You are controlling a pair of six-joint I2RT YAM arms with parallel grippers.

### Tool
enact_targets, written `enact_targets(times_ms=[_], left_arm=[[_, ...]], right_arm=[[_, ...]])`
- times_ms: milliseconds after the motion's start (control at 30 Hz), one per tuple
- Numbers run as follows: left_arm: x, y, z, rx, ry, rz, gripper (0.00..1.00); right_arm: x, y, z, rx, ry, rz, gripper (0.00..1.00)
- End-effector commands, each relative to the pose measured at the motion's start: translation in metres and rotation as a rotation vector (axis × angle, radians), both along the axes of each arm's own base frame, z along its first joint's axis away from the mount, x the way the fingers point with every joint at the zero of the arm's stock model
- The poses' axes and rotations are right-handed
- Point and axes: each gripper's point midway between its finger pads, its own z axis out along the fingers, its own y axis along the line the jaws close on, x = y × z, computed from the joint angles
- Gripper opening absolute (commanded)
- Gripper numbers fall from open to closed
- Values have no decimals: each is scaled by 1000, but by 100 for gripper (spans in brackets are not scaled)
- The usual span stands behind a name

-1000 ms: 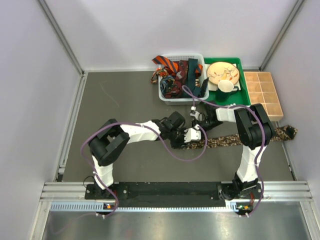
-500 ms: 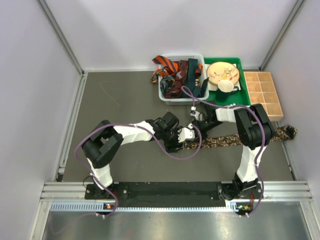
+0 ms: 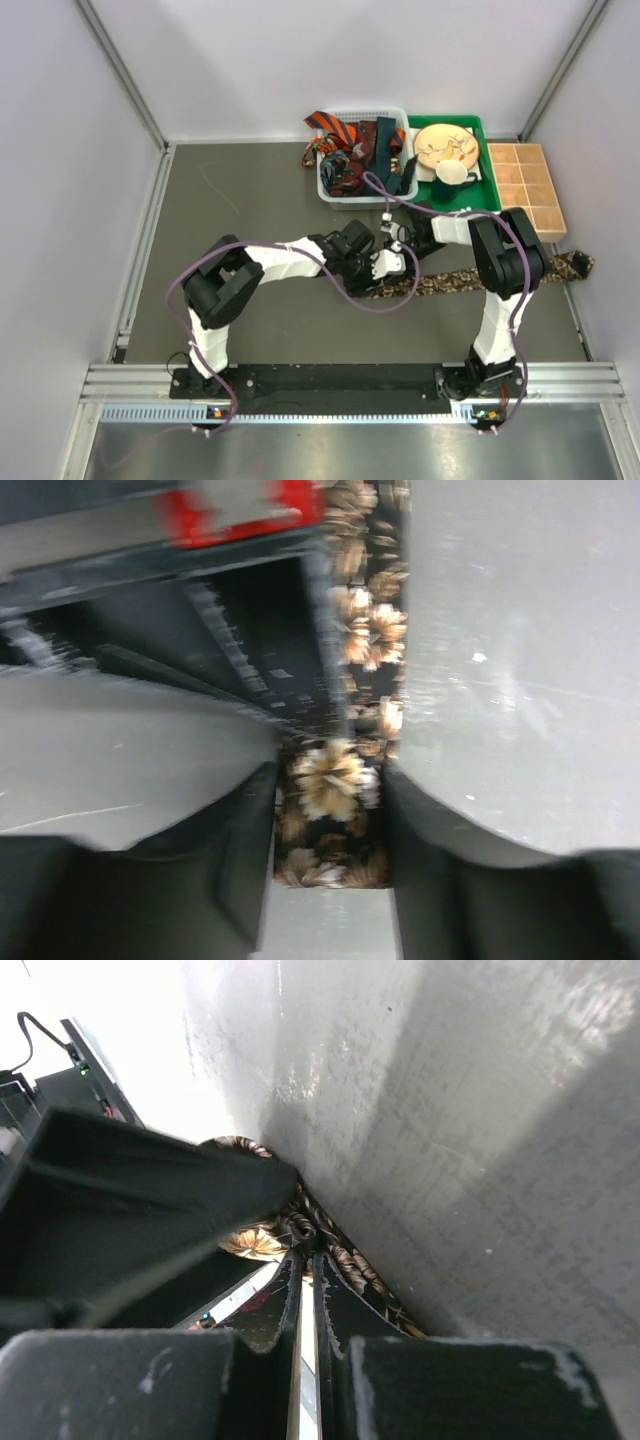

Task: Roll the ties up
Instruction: Roll the tie at the center of the board.

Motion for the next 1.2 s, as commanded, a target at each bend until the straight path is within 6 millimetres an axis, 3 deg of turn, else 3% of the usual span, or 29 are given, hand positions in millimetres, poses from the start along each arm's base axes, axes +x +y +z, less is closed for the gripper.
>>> enact_targets(times_ms=[0, 100, 267, 500, 633, 667, 933, 1067, 1100, 1167], left_arm=[[-16, 52, -42, 239, 22, -59, 43], [-20, 59, -37, 256, 15, -99, 34], [-20, 73, -37, 295, 15, -117, 26], [-19, 81, -38, 308, 17, -109, 21], [-19, 78, -35, 288, 21, -114, 47], [-20, 75, -32, 273, 25, -117, 50], [-14, 51, -15, 183, 35, -82, 53], [-15, 46, -17, 174, 49, -73, 48], [-14, 46, -18, 179, 46, -67, 38], [-15, 52, -24, 208, 50, -66, 30]], right_arm=[[1, 8, 19, 43, -62, 24, 0], [3, 12, 31, 67, -65, 21, 0], [8, 22, 41, 74, -91, 24, 0], [9, 21, 17, 26, -61, 22, 0], [8, 20, 3, -11, -51, 27, 0], [9, 20, 0, -15, -51, 26, 0], [7, 18, -5, -33, -51, 30, 0], [9, 19, 1, -21, -52, 31, 0], [9, 20, 2, -19, -57, 38, 0], [8, 19, 6, -20, -51, 44, 0]])
